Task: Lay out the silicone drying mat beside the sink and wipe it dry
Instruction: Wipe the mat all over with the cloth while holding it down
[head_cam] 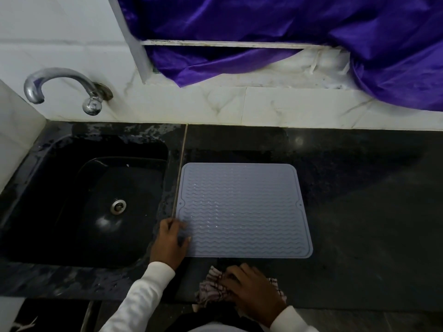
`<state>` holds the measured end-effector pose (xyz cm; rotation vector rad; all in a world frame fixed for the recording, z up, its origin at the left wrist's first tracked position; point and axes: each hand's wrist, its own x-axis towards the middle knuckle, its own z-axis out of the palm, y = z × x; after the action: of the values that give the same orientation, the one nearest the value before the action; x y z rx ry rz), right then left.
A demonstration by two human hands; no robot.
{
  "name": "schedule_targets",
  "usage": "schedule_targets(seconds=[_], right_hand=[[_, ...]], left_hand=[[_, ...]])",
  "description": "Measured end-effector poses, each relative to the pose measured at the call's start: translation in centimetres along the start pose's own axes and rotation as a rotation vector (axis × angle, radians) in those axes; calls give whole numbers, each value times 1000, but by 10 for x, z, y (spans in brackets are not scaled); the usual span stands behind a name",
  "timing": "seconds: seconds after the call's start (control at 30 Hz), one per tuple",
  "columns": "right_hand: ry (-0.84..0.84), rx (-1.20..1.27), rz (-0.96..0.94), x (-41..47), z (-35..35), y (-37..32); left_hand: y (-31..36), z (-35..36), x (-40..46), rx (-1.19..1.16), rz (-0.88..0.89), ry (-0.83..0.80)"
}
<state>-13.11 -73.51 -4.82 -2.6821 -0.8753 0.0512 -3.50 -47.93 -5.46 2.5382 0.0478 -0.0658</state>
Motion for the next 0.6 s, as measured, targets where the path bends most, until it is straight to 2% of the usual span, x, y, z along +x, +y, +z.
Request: schedule_targets(seconds=[0.1, 0.2, 0.3, 0.43, 0.5, 0.6], right_hand=[[-58, 242, 75, 3, -5, 7], [-82, 637, 318, 11, -19, 14], [-8, 1141, 623, 17, -39, 27], [177, 1840, 843, 27, -60, 45], [231, 2034, 915, 33, -69, 55], [148, 2210, 978, 37, -74, 68]], left_hand=[[0, 3, -1, 2, 10, -9], [1, 6, -2, -6, -2, -3], [2, 8, -6, -1, -12, 16], [5, 11, -11, 17, -9, 41], [8, 12, -11, 26, -19, 57], [12, 12, -12, 34, -49, 58]])
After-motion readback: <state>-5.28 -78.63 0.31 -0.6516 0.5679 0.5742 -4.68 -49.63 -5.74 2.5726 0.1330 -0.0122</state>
